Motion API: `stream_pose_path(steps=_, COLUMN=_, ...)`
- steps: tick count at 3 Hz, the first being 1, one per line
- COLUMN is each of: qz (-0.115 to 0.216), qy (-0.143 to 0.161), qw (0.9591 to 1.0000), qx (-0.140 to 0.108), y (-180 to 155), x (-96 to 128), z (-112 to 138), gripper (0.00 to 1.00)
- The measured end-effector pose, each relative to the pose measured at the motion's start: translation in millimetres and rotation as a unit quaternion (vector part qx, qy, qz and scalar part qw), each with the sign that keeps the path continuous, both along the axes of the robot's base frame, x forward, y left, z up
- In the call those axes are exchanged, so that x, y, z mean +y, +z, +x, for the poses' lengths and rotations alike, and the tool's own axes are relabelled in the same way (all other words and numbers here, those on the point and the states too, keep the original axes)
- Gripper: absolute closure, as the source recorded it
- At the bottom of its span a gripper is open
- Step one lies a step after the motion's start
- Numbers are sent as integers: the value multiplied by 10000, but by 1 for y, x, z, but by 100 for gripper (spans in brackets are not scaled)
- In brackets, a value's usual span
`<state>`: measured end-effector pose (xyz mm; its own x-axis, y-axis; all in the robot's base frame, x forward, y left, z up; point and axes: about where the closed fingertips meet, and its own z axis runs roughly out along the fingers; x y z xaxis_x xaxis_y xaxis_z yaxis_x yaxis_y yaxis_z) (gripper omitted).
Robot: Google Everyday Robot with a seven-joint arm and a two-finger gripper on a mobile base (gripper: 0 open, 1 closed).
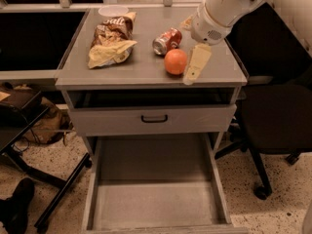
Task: Place orange into middle drawer
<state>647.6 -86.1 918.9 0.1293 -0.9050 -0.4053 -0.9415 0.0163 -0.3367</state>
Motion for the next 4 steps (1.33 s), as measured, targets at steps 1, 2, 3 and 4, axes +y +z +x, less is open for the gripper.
stream_pose_path(steps=1, qz=8, qy=46, qw=10000, qx=79, y=-8, x=5, z=12, gripper=0)
stream_pose_path(steps=2, qz=-15, qy=169, qw=9997, qx=193, y=-18, x=15, z=31, gripper=0)
stream_pose_path(steps=3, qz=23, qy=191, qw=9993, qx=333, y=-33, x=17, z=49, gripper=0)
stream_pose_path(steps=4, qz=31, qy=127, qw=9988, qx=479, y=-51, x=12, z=63, gripper=0)
